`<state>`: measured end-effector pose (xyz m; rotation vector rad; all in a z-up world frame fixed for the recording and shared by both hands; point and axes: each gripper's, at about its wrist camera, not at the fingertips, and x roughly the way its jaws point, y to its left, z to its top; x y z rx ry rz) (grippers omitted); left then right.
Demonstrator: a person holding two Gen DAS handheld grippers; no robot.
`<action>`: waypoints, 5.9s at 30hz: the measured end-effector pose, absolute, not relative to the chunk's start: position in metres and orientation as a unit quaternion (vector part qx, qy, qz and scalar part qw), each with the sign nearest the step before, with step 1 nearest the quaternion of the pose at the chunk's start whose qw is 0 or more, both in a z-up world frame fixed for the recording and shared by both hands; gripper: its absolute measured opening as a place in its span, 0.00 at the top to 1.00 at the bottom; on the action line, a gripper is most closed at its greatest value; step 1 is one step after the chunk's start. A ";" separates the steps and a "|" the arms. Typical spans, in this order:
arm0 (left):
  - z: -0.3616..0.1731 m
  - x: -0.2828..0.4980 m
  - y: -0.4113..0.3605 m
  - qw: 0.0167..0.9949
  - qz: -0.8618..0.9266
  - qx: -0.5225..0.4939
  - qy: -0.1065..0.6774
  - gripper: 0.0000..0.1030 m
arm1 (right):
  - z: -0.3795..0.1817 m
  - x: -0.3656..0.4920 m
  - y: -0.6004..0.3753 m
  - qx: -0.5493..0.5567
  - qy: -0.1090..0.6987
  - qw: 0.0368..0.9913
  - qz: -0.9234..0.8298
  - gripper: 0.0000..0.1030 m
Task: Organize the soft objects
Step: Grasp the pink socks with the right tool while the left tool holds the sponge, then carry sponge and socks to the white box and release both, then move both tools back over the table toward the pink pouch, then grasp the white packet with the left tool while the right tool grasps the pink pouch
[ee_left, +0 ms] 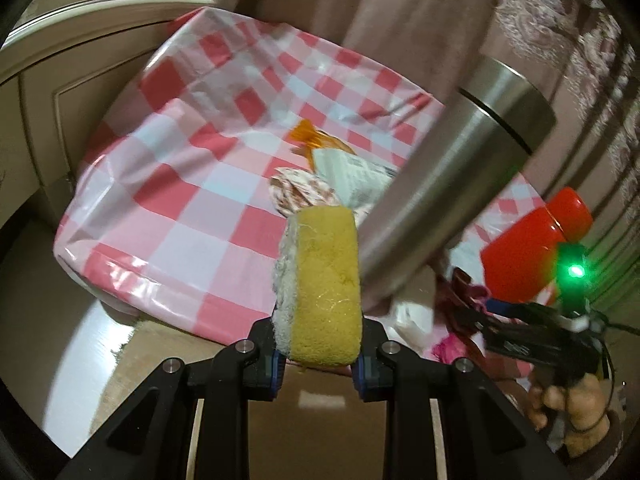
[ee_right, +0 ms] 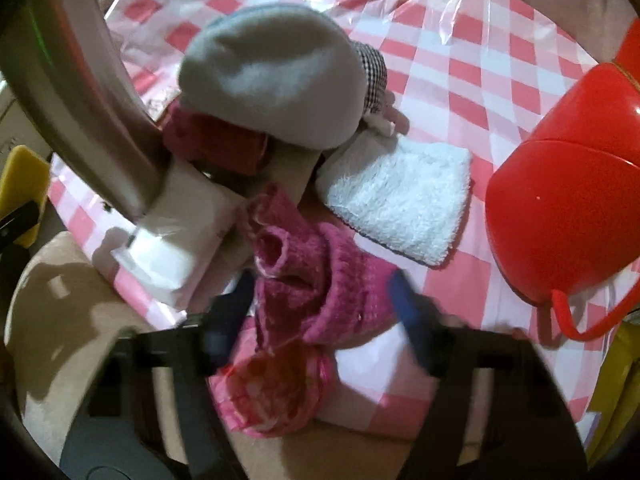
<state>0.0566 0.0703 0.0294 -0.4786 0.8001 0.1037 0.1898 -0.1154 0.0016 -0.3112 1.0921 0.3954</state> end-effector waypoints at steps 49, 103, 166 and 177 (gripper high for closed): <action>0.062 0.013 -0.241 0.867 -0.286 -0.056 0.405 0.74 | 0.069 -0.013 -0.417 0.088 0.427 0.898 -0.058 0.73; 0.042 -0.016 -0.035 0.914 -0.088 -0.147 0.369 0.24 | 0.068 0.002 -0.338 0.075 0.441 0.894 0.022 0.17; -0.016 0.100 0.047 0.815 -0.092 -0.366 0.440 0.24 | -0.010 0.160 -0.109 -0.116 0.543 0.811 0.183 0.14; -0.035 0.119 0.036 0.796 -0.087 -0.412 0.435 0.26 | -0.017 0.164 -0.111 -0.120 0.536 0.816 0.179 0.26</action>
